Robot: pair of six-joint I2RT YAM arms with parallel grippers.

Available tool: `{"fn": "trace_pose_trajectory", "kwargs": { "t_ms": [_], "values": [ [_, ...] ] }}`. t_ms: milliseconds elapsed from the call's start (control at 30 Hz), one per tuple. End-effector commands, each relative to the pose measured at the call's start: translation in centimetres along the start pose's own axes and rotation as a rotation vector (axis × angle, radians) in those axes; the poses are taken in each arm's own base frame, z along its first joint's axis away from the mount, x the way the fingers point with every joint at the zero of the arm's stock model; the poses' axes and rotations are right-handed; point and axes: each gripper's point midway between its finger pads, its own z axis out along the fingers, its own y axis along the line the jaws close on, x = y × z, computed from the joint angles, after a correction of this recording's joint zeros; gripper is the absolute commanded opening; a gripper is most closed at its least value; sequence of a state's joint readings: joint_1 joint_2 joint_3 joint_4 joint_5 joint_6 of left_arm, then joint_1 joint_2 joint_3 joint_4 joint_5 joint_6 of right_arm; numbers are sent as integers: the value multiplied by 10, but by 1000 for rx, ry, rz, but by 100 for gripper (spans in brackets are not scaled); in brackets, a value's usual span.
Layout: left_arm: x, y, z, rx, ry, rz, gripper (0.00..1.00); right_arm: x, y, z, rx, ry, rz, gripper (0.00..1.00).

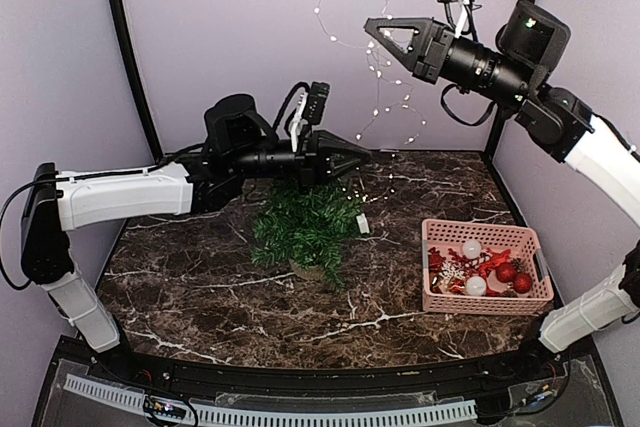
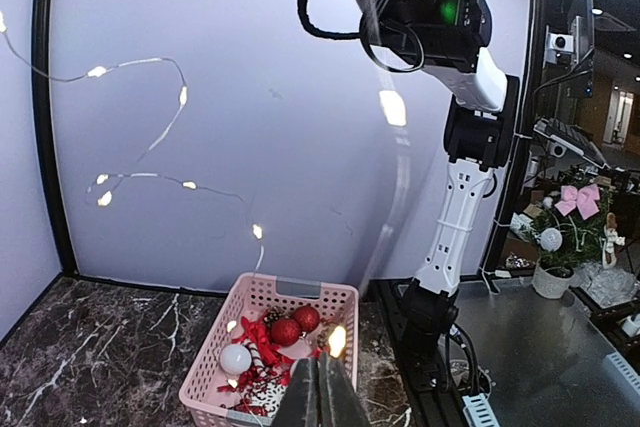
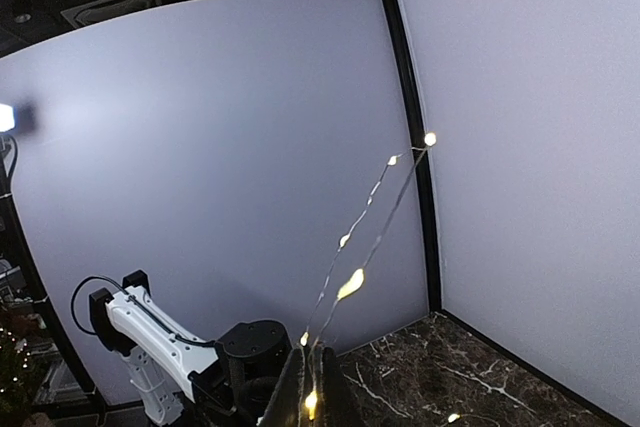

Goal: Decorate the small christmas tree

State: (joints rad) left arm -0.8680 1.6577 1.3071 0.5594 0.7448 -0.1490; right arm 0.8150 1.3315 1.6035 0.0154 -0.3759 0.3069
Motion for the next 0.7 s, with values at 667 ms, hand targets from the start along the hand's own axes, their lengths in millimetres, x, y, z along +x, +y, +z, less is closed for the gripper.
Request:
{"fn": "trace_pose_trajectory", "kwargs": {
  "t_ms": [667],
  "values": [
    [-31, -6, 14, -5, -41, 25, 0, -63, -39, -137, 607, -125, -284, 0]
  ]
}}
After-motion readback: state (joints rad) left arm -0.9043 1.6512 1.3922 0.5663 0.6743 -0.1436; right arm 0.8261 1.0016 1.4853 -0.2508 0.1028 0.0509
